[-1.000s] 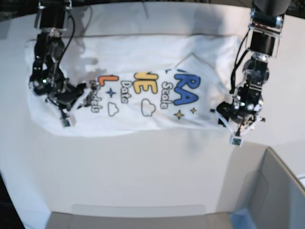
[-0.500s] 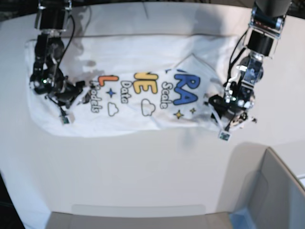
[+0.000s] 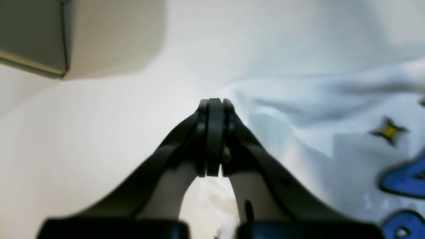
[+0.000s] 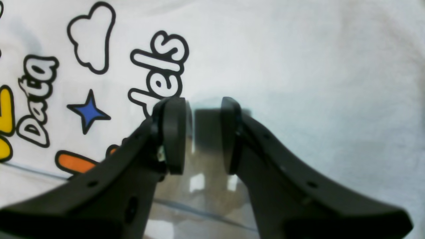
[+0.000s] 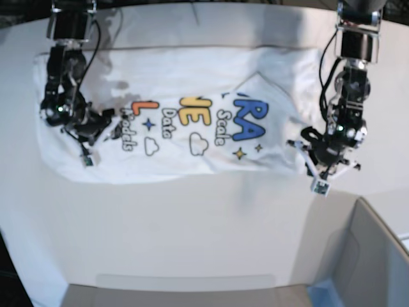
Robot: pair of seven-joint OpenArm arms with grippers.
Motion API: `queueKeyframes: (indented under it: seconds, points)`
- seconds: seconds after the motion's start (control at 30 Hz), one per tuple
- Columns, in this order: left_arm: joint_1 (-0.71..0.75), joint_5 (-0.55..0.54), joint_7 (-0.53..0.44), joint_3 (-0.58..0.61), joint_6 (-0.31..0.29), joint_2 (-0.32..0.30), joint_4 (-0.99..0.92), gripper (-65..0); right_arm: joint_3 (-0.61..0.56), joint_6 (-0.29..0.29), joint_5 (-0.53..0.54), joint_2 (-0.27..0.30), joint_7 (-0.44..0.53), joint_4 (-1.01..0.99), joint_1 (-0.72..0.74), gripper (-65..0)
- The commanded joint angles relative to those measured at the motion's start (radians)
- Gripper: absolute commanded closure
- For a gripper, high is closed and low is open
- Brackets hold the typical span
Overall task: Layout the t-shirt on the table in an organized manner, then fold the t-shirt properly
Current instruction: 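Lower the left gripper onto the shirt's printed side and pinch it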
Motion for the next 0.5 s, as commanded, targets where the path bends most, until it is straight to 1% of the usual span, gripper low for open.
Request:
queueKeyframes:
  seconds: [0.0, 0.07, 0.13, 0.17, 0.23, 0.27, 0.33, 0.37, 0.47]
  points:
    - [0.002, -0.001, -0.018, -0.008, -0.004, -0.009, 0.05, 0.0, 0.003, 0.004, 0.006, 0.008, 0.008, 0.012, 0.014, -18.7]
    - [0.028, 0.002, -0.019, -0.008, -0.004, -0.009, 0.091, -0.1, 0.003, 0.004, 0.008, 0.008, 0.008, 0.012, 0.015, -18.7]
    - [0.03, 0.004, -0.019, 0.001, -0.004, -0.006, 0.093, -2.5, 0.002, 0.004, 0.008, 0.008, 0.008, 0.012, 0.015, -18.7]
    - [0.03, 0.005, -0.019, 0.002, -0.004, -0.004, 0.091, -5.3, 0.002, 0.004, 0.009, 0.008, 0.008, 0.012, 0.015, -18.7]
    - [0.013, 0.008, -0.019, 0.044, -0.004, 0.005, 0.093, -13.6, 0.002, 0.004, 0.011, 0.008, 0.008, 0.012, 0.015, -18.7]
    - [-0.005, 0.018, -0.019, 0.071, -0.004, -0.009, 0.096, -17.2, 0.002, 0.004, 0.011, 0.008, 0.008, 0.012, 0.015, -18.7]
    - [-0.047, 0.064, -0.001, 0.17, -0.004, -0.04, 0.097, -24.5, 0.002, 0.004, 0.011, 0.008, 0.008, 0.012, 0.014, -18.7]
    - [-0.064, 0.087, 0.019, 0.222, -0.004, -0.052, 0.096, -25.6, 0.002, 0.004, 0.009, 0.008, 0.008, 0.012, 0.012, -18.7]
    - [-0.145, 0.186, 0.071, 0.407, -0.002, -0.067, 0.089, -25.2, 0.002, 0.004, 0.006, 0.008, 0.007, 0.012, 0.012, -18.7]
